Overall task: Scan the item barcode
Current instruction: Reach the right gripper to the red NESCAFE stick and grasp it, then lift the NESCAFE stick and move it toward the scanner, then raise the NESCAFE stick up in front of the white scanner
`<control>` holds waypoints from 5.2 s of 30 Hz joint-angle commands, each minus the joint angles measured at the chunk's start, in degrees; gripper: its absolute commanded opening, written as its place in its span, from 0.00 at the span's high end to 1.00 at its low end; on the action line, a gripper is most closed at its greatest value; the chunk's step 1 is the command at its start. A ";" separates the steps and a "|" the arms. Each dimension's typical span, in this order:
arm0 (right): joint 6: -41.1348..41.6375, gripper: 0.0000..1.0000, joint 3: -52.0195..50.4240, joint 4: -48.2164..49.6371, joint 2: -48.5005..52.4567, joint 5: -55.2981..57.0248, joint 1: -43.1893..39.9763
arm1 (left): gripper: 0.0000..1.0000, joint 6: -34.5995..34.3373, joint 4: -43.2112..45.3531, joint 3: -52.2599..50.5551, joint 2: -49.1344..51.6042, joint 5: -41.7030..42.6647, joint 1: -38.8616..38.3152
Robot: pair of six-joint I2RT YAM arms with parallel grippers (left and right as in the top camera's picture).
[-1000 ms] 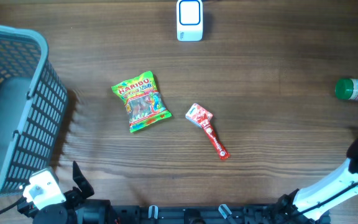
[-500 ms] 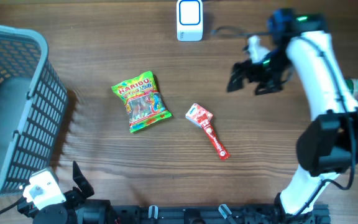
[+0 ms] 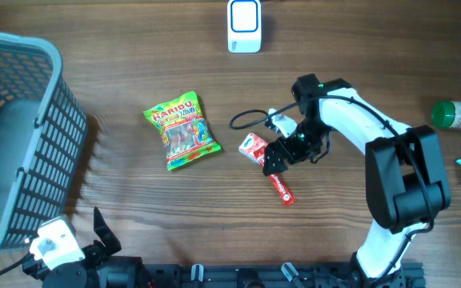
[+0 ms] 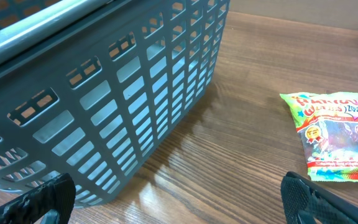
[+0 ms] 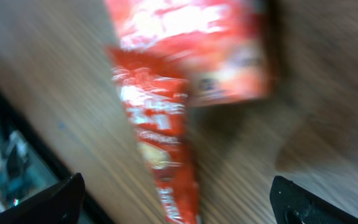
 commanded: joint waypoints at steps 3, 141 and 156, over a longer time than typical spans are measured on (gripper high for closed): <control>-10.75 0.07 -3.69 2.45 -0.52 -12.74 0.20 | 0.00 -0.26 0.17 0.02 -0.42 -0.02 0.37; 0.04 0.96 -11.91 73.90 -21.22 9.60 23.58 | 0.00 -0.26 0.17 0.02 -0.42 -0.02 0.37; -5.97 0.96 -11.91 129.04 -9.84 22.23 23.47 | 0.00 -0.26 0.17 0.02 -0.42 -0.02 0.37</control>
